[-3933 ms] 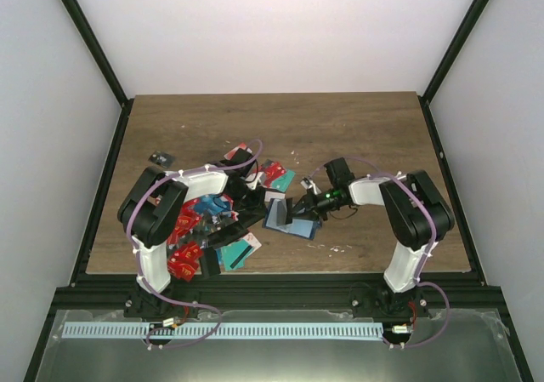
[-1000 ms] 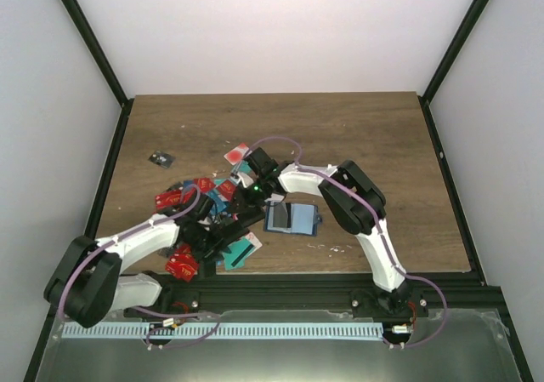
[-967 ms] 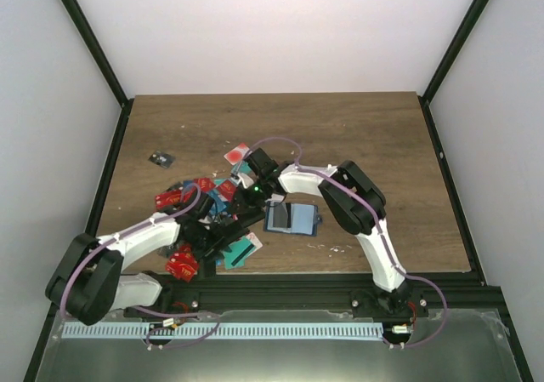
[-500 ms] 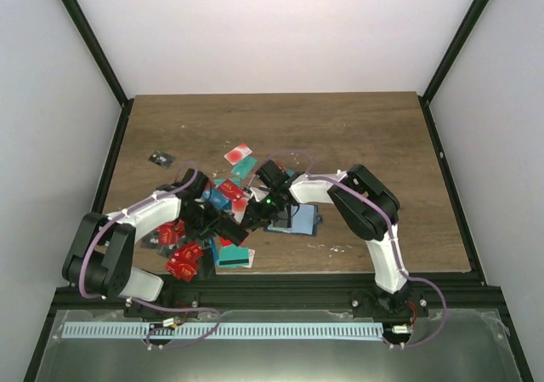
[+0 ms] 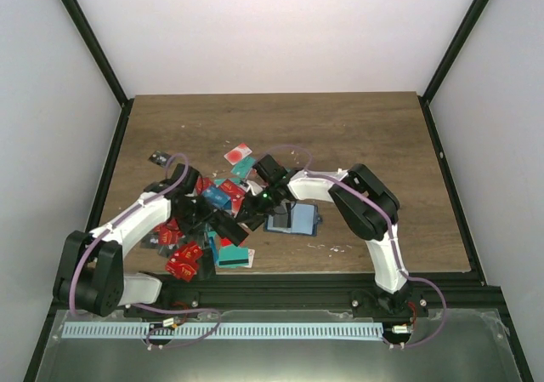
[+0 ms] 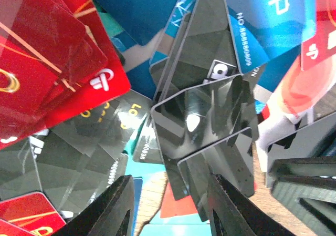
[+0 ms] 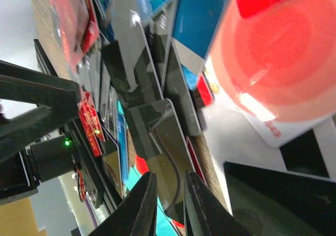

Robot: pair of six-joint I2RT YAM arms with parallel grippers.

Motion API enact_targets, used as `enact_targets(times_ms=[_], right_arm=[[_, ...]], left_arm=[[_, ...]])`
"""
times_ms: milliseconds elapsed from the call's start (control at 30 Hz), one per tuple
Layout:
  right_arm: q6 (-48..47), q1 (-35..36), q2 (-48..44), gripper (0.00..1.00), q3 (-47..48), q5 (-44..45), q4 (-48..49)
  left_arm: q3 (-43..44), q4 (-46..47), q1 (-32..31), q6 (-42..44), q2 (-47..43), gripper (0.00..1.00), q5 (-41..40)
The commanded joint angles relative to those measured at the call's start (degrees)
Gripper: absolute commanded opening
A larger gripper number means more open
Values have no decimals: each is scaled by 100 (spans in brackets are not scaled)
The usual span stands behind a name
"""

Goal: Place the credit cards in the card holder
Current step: Pick up the credit card from the center of the board.

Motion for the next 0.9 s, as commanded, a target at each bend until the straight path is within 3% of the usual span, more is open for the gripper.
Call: enact_targets(times_ms=[0,300,867], right_arm=[[-18,17,28,17,360,107,-1],[-66,12,377,17,712,-102,246],[-113,12,1238,17,975,-298,390]], left_arm=[[-194,404,115,401,-72,42,-30],[-762,1493,359,592,1,41,287],[-1241,2376,442,605,238,21,326]])
